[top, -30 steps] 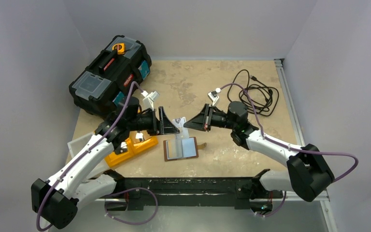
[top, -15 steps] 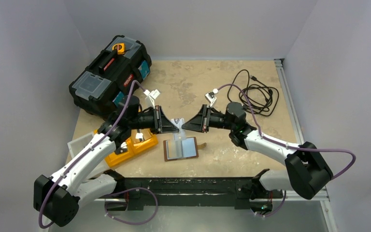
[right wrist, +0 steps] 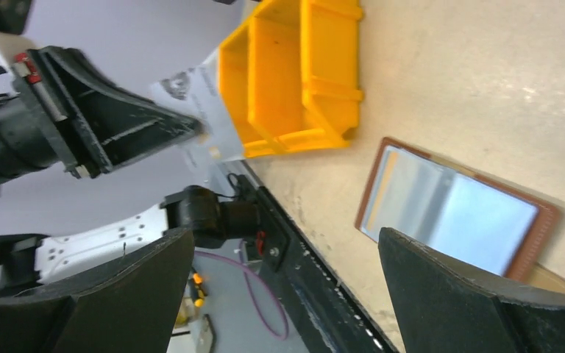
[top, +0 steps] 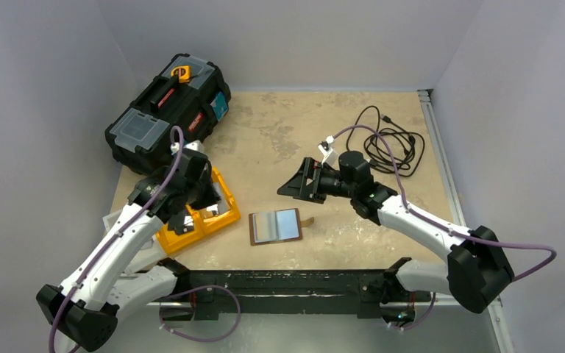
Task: Take the credit cards out of the card holder
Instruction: Place the credit card in the storage box.
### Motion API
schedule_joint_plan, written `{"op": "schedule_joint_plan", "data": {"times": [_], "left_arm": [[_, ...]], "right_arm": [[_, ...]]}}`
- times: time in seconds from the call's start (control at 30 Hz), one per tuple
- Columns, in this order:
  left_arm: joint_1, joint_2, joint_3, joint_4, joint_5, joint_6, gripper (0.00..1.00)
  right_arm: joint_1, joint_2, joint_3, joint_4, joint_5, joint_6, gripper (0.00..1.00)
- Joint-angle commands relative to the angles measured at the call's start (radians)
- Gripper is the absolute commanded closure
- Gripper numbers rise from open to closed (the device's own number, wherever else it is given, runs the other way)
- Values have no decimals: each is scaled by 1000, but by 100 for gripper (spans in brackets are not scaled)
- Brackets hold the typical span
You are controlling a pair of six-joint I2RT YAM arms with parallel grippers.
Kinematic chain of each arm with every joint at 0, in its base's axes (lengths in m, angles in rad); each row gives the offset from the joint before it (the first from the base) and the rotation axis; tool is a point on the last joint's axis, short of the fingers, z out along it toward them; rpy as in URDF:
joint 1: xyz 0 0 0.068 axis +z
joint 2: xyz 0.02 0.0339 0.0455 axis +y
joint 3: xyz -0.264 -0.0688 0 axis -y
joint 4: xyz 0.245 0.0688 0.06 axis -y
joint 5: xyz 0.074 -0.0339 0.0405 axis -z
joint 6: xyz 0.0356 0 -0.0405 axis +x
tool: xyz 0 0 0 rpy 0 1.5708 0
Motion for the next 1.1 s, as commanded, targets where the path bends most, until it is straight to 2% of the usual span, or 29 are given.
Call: {"op": "schedule_joint_plan", "data": {"times": [0.0,0.2,0.5,0.63,0.83,1.07], "left_arm": [[11,-9,75,-363,-485,-12,100],[114,45,58,-494,-700,-27,100],[354,215,93,-453,-861,94,100],[478,299,128,-430,-853,124,100],[567,432,156,-392,-832,160,100],[619,576,199,-370,-810,199,100]], "right_arm": [[3,-14,56,-160,102,-127,1],[3,5,54,-176,104,-155,1],[2,21,48,-241,65,-223,1],[3,2,36,-266,56,-241,1],[3,3,39,-298,48,-272,1],[2,-9,24,-304,51,-278,1]]}}
